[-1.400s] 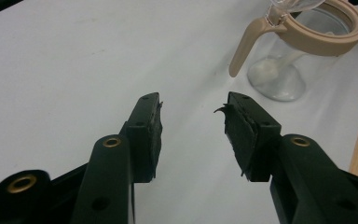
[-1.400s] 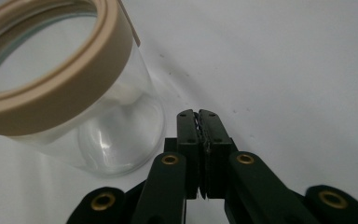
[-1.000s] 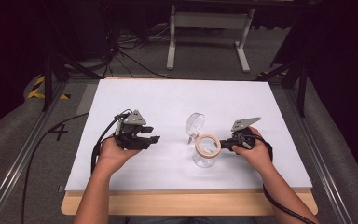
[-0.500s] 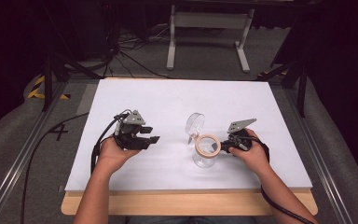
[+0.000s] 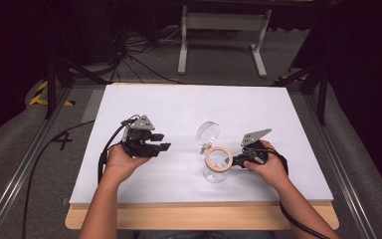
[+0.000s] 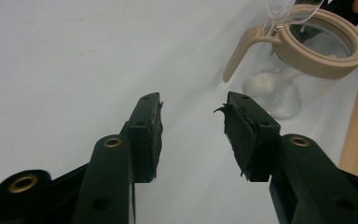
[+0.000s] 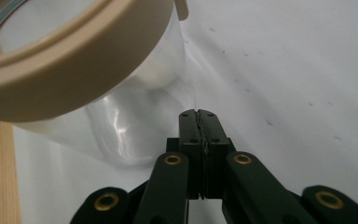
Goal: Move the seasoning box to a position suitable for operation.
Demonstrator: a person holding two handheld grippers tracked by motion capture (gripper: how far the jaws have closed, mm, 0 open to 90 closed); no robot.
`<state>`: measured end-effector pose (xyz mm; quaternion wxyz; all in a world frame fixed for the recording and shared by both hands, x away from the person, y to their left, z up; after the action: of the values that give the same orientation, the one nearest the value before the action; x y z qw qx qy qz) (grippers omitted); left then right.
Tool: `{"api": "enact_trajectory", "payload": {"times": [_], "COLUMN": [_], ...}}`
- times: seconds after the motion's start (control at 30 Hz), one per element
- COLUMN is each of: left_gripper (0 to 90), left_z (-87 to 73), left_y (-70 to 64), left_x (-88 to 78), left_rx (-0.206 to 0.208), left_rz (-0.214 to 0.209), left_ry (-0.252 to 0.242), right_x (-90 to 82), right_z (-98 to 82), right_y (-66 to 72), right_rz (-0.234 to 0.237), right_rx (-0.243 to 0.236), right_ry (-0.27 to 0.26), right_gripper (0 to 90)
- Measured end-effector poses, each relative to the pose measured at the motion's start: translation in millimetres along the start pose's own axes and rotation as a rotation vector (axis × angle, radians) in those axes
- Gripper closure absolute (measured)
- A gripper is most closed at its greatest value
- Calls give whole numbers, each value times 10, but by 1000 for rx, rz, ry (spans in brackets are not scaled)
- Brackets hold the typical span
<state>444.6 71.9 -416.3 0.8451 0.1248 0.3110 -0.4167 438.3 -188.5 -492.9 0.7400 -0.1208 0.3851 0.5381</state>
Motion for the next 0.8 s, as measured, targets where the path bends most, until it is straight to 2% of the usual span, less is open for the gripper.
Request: {"api": "enact_trajectory", "payload": {"times": [0.17, 0.2, 0.47, 0.57, 0.67, 0.8], "left_gripper": [588, 595, 721, 752, 789, 829], "left_z": [46, 50, 100, 112, 124, 124], "left_y": [-4, -5, -27, -26, -19, -25], "left_x": [48, 53, 110, 121, 138, 163], "left_rx": [4, 6, -3, -10, 3, 0], "left_rz": [-10, -15, -58, -54, -45, -34], "left_ry": [4, 17, 21, 21, 25, 27], "right_x": [3, 6, 31, 41, 56, 77], "right_z": [-24, -26, -54, -63, -66, -64], "right_y": [77, 95, 229, 261, 293, 325], "right_rz": [7, 9, 25, 30, 33, 39], "right_rx": [-5, -8, -23, -25, -32, -41], "right_ry": [11, 11, 35, 43, 48, 59], "right_gripper": [900, 900, 900, 900, 900, 900]}}
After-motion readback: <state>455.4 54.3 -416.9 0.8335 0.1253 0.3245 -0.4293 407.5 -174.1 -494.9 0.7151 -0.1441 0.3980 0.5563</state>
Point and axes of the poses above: each handheld gripper's, and its own axes: x roughly forward along the jaws, z roughly out of its top, y roughly to its left, the point moved 9 cm from there along x, roughly forward along the jaws, and after that the axes turned 6 degrees about z, right-handed, at the moved point
